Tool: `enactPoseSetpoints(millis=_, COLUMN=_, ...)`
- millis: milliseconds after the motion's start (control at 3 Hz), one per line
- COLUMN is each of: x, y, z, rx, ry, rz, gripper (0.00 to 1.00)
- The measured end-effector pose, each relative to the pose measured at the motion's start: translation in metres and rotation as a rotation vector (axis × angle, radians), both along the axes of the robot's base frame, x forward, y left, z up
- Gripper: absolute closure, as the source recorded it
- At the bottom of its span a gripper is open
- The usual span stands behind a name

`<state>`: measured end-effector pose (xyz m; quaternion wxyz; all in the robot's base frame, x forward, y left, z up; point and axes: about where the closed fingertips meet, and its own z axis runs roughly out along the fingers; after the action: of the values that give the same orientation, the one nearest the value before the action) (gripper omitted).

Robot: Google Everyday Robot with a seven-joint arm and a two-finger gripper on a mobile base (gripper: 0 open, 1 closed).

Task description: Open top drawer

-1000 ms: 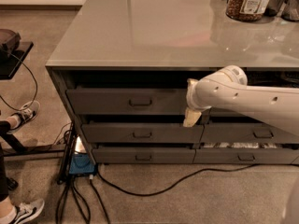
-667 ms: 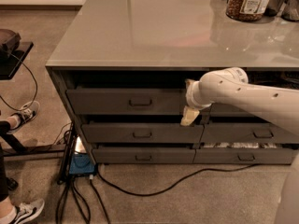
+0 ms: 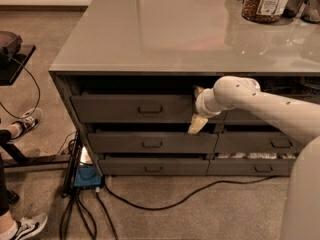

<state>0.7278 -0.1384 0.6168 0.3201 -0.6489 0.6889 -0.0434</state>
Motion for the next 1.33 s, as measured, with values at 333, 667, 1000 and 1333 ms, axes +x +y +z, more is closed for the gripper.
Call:
enactPoseSetpoints(millis=333, x=-0.0002, y=0.0000, z=0.0016, rx=0.000, ry=0.000, rz=0.000, gripper=0.00)
enactPoseSetpoints(millis=667, x=0.0024, y=0.0005, z=0.0015, rx=0.005, ry=-0.003, rz=-0.001, gripper=0.00)
enactPoseSetpoints(millis=1000, x=0.0051, y=0.0009, z=0.0026, rx=0.009, ry=-0.007, rz=-0.002, gripper=0.00)
enactPoseSetpoints(millis=1333, x=0.0065, y=0.0012, z=0.0032, rx=0.011, ry=-0.008, rz=-0.003, gripper=0.00)
